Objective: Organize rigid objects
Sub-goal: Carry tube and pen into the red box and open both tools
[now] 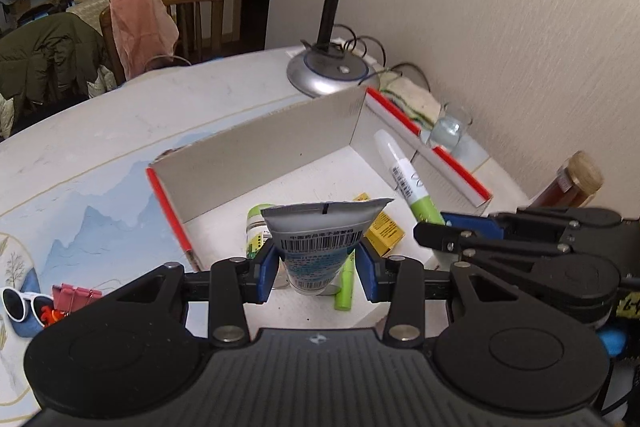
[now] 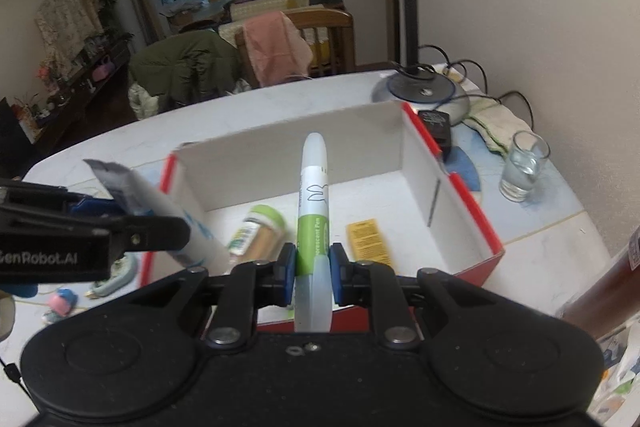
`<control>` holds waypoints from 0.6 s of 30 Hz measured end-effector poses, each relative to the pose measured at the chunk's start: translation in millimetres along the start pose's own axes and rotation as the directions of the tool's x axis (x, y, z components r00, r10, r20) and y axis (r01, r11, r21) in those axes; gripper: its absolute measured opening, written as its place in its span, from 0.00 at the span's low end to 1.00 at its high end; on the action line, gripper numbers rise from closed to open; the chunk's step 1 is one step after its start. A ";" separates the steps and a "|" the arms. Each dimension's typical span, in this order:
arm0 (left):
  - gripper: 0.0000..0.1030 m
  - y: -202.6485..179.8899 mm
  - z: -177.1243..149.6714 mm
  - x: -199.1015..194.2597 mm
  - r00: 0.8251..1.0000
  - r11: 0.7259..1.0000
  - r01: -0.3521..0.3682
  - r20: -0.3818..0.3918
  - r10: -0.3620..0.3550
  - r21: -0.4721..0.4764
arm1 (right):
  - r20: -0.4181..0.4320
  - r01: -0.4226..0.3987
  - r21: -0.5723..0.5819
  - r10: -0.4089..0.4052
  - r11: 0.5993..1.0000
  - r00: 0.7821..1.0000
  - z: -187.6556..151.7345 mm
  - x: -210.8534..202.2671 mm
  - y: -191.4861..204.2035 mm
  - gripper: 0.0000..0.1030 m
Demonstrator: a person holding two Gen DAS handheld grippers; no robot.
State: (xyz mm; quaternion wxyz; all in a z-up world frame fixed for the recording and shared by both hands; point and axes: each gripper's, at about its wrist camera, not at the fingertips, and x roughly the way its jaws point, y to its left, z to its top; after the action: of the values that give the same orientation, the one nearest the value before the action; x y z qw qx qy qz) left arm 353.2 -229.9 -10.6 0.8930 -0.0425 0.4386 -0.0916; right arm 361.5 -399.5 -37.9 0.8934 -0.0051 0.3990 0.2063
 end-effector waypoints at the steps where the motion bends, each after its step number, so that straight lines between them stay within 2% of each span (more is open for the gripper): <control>1: 0.39 -1.5 1.6 5.2 1.000 1.000 -0.006 -0.011 0.006 0.003 | -0.002 0.000 0.000 0.000 1.000 1.000 1.9 3.6 -5.2 0.16; 7: 0.39 -5.7 9.0 36.0 0.996 0.999 -0.046 -0.070 0.047 0.013 | -0.019 0.024 -0.015 -0.025 1.000 1.000 11.9 32.9 -24.0 0.16; 18: 0.39 -3.8 24.2 85.4 0.986 0.997 -0.074 -0.149 0.075 0.014 | -0.094 0.024 -0.039 -0.028 0.999 0.995 13.6 74.4 -43.4 0.16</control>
State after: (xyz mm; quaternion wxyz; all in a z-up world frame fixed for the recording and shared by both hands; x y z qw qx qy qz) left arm 423.0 -250.9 -61.5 0.8607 -0.0153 0.5050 -0.0628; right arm 431.7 -409.7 -88.6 0.8759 -0.0369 0.4369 0.2016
